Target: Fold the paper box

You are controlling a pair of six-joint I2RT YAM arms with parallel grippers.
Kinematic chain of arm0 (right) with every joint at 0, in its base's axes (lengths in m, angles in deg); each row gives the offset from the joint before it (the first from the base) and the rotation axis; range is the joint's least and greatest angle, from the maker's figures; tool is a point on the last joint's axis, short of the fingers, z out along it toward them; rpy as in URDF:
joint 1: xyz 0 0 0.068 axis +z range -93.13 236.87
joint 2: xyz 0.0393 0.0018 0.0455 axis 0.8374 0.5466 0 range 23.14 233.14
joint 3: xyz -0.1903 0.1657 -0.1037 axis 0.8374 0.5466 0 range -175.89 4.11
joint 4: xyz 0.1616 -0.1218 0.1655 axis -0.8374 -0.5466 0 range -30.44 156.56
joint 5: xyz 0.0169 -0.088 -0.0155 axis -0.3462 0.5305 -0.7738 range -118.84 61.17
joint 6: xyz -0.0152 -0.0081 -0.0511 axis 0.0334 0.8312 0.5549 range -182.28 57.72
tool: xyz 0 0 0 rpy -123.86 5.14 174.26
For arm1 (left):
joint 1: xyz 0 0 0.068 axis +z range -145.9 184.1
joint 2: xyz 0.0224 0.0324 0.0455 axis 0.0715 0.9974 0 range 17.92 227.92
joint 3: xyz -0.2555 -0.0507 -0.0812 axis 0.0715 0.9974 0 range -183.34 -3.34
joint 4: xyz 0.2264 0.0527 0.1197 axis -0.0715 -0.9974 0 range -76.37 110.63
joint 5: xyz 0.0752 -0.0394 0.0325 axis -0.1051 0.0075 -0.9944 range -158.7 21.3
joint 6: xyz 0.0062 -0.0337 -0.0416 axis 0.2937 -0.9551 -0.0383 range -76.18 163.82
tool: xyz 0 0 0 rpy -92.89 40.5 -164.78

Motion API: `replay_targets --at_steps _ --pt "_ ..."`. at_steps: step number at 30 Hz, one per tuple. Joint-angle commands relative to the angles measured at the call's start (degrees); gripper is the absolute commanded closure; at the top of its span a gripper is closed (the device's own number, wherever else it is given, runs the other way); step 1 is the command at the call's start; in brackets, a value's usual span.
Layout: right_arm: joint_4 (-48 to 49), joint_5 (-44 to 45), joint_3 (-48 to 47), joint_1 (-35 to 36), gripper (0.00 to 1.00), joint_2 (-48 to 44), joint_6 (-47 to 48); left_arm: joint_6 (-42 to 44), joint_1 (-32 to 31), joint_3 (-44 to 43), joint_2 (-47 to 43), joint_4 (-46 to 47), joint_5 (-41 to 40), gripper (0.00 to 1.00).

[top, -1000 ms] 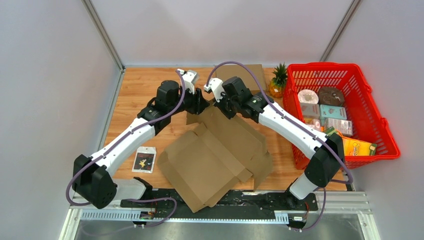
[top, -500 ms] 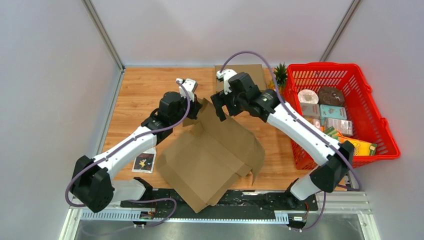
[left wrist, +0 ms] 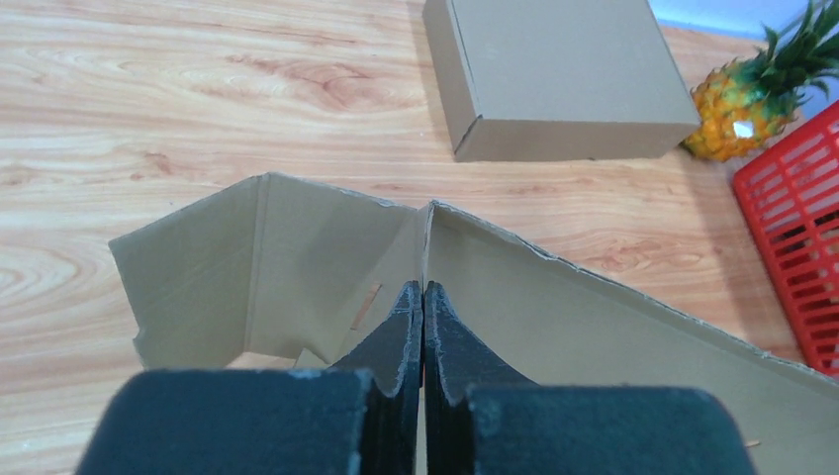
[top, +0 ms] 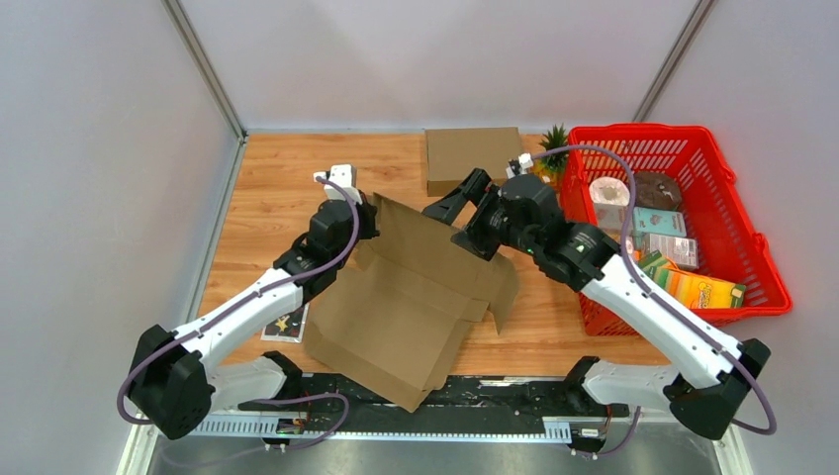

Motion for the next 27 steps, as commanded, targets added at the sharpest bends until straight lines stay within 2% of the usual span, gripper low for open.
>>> replay_targets --at_steps 1,4,5,6,10,14,17,19,22,23,26,27 --pt "6.15 8.24 2.56 -0.14 0.00 2.66 -22.83 -5.30 -1.23 2.45 -1.99 6.64 -3.96 1.00" --pt "8.26 10.97 4.67 -0.14 0.02 4.85 -31.61 -6.62 -1.32 2.63 -1.64 6.65 -3.69 1.00" --pt "9.39 10.80 6.67 -0.06 0.08 5.38 -33.73 -6.72 -1.40 3.06 -1.99 7.08 -3.87 1.00" --pt "13.15 11.14 7.48 -0.14 0.11 5.91 -34.96 -6.72 -1.40 3.15 -2.16 7.17 -4.04 1.00" --pt "12.48 12.90 6.43 0.56 0.16 9.60 -41.29 -5.84 -1.49 4.38 -3.31 7.70 -3.87 1.00" --pt "8.97 18.08 2.57 1.18 0.20 14.95 -42.35 -4.96 -1.84 6.05 -4.71 8.93 -3.35 1.00" --pt "8.63 21.50 0.20 1.26 0.30 17.50 -41.31 -3.99 -2.11 7.89 -5.68 10.95 -2.55 1.00" --pt "7.30 22.04 -1.82 1.26 0.32 19.09 -41.65 -2.94 -2.28 9.04 -6.03 13.22 -1.85 1.00" --pt "7.82 22.31 -2.36 1.18 0.43 21.29 -41.74 -1.45 -2.37 10.89 -6.38 16.21 -0.62 1.00" --pt "7.74 22.22 -2.45 1.26 0.50 21.82 -41.83 -1.10 -2.28 11.32 -6.38 16.66 -0.27 1.00" --pt "7.65 24.06 -2.80 1.17 0.63 22.26 -41.05 -0.04 -2.37 12.03 -6.74 17.98 0.52 1.00" --pt "7.47 24.76 -3.06 1.09 0.65 22.18 -39.91 0.40 -2.37 12.21 -6.74 18.51 0.70 1.00"
